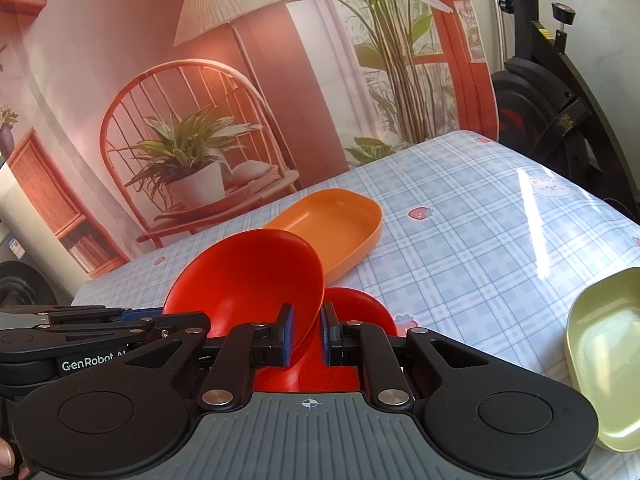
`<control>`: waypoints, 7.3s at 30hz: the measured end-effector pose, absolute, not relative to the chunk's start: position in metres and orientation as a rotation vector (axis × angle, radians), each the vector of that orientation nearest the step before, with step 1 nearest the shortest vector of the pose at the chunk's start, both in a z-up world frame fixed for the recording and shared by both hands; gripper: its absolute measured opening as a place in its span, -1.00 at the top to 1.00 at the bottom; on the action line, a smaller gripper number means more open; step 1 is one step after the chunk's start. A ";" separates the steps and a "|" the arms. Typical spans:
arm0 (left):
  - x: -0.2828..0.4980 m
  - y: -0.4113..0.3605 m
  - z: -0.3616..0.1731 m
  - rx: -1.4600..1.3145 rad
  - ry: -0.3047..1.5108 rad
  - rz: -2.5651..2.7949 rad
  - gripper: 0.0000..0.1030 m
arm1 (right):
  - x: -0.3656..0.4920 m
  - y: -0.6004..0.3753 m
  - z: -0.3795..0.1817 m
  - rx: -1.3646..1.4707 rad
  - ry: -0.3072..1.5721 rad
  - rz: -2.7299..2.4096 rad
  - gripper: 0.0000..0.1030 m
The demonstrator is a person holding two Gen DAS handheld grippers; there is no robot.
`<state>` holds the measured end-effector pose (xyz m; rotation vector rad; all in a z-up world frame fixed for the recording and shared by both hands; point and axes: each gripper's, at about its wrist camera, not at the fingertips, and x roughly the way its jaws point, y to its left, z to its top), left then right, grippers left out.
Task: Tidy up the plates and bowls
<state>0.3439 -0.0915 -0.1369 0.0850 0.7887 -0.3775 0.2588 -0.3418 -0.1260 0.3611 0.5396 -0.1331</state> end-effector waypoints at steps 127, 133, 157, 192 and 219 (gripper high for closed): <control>0.430 -0.071 -0.124 -0.073 0.731 -0.277 0.50 | 0.392 -0.421 -0.099 0.267 0.592 -0.029 0.79; 0.408 -0.058 -0.106 -0.042 0.723 -0.306 0.50 | 0.367 -0.396 -0.080 0.262 0.545 -0.027 0.79; 0.318 0.014 -0.092 -0.009 0.728 -0.341 0.47 | 0.283 -0.283 -0.080 0.328 0.552 0.010 0.77; 0.266 0.041 -0.167 -0.138 0.895 -0.210 0.47 | 0.247 -0.254 -0.168 0.386 0.766 0.054 0.76; 0.268 0.045 -0.167 -0.136 0.876 -0.169 0.47 | 0.247 -0.253 -0.167 0.315 0.751 0.042 0.73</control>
